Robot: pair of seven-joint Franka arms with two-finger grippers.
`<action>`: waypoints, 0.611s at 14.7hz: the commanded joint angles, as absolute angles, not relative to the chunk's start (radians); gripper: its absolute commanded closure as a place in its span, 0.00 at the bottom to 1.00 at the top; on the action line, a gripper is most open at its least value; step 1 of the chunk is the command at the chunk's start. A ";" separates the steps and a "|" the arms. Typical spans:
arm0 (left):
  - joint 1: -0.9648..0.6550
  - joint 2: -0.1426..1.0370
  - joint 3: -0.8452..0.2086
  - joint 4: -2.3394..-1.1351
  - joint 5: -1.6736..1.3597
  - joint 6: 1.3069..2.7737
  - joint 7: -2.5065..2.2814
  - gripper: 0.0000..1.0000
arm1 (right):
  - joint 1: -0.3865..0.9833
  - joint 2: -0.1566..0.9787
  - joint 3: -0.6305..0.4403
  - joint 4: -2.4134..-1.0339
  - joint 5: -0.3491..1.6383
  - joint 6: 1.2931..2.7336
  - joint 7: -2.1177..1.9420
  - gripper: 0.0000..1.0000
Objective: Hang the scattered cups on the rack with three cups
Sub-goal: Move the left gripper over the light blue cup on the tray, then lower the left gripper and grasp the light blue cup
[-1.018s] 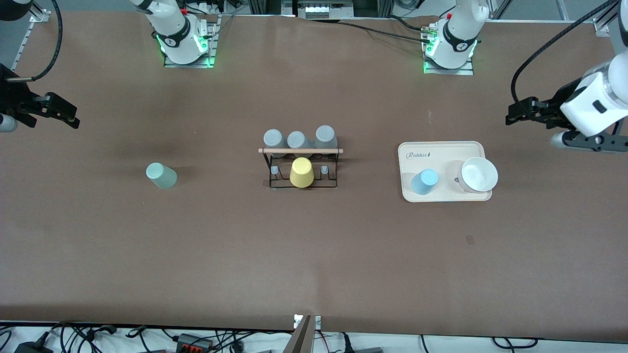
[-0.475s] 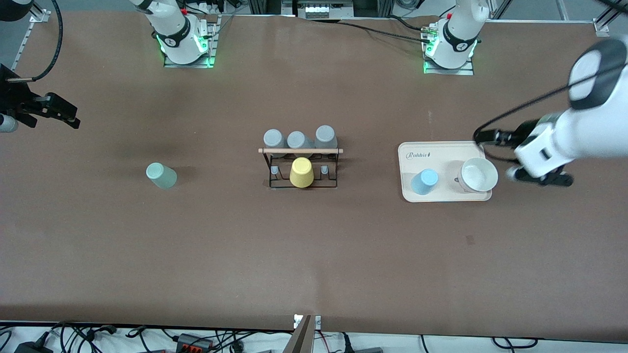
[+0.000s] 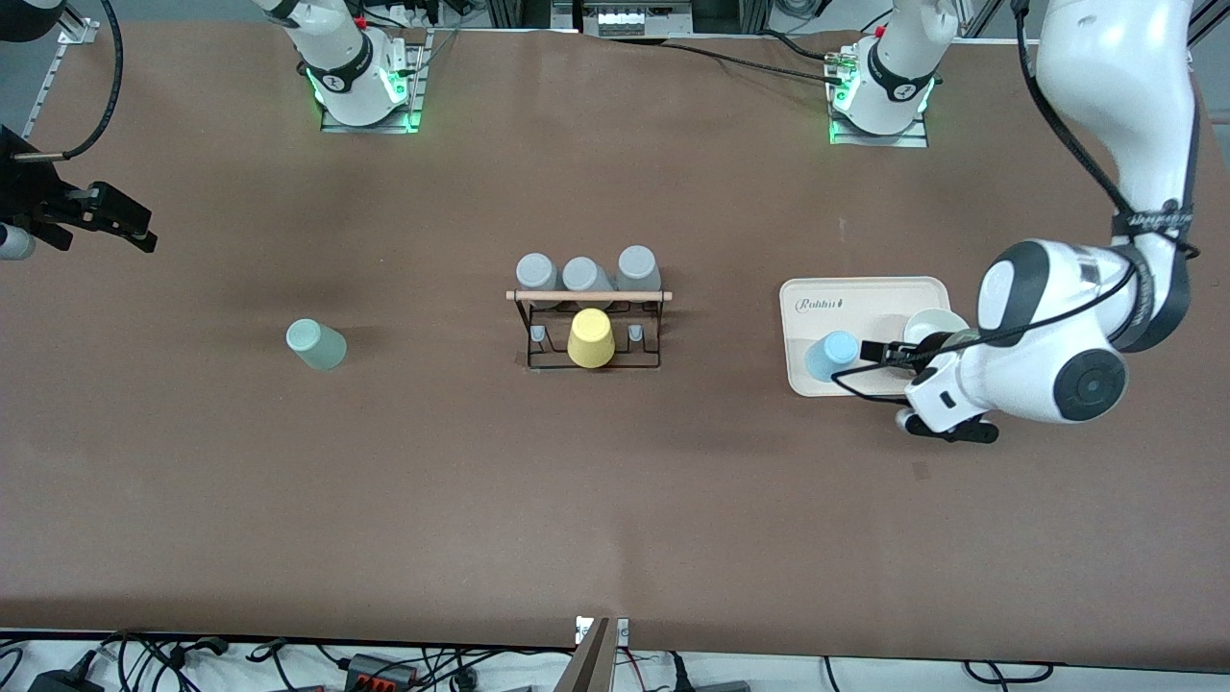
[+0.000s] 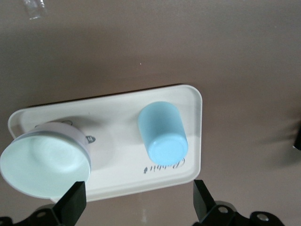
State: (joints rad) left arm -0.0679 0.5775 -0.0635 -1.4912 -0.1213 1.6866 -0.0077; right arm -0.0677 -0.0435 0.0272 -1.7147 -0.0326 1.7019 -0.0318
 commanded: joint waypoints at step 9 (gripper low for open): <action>-0.130 0.591 -0.063 -1.637 -0.114 1.841 -0.012 0.00 | -0.078 -0.046 0.037 -1.707 -0.018 1.697 -0.015 0.00</action>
State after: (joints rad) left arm -0.1346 0.5978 -0.0657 -1.5986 -0.1209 1.7969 -0.0129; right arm -0.0677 -0.0431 0.0272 -1.7147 -0.0325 1.7020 -0.0312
